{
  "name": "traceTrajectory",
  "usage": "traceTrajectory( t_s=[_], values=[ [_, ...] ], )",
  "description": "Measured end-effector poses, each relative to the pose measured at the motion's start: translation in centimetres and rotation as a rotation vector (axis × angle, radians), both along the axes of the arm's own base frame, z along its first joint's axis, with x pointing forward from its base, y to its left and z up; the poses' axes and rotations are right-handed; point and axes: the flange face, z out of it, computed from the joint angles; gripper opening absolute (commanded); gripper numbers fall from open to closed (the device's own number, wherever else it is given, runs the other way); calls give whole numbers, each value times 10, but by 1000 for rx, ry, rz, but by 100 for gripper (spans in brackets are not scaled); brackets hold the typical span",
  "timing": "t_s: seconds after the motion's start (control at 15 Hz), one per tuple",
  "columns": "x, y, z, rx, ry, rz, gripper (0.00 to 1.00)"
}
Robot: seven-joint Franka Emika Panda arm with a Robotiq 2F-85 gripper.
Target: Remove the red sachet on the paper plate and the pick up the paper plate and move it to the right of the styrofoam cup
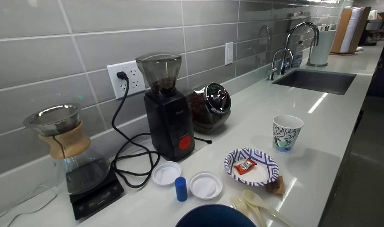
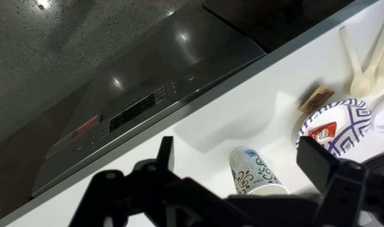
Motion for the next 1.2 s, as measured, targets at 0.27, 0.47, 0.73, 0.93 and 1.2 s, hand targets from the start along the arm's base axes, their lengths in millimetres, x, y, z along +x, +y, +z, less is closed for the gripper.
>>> traceTrajectory(
  t_s=[0.27, 0.47, 0.73, 0.93, 1.2],
  values=[
    [3, 20, 0, 1, 1, 43, 100],
    [8, 84, -3, 17, 1, 144, 100],
    [8, 165, -16, 42, -5, 277, 100],
    [9, 197, -33, 39, 1, 338, 100],
    [14, 212, -44, 24, -8, 393, 100]
  ],
)
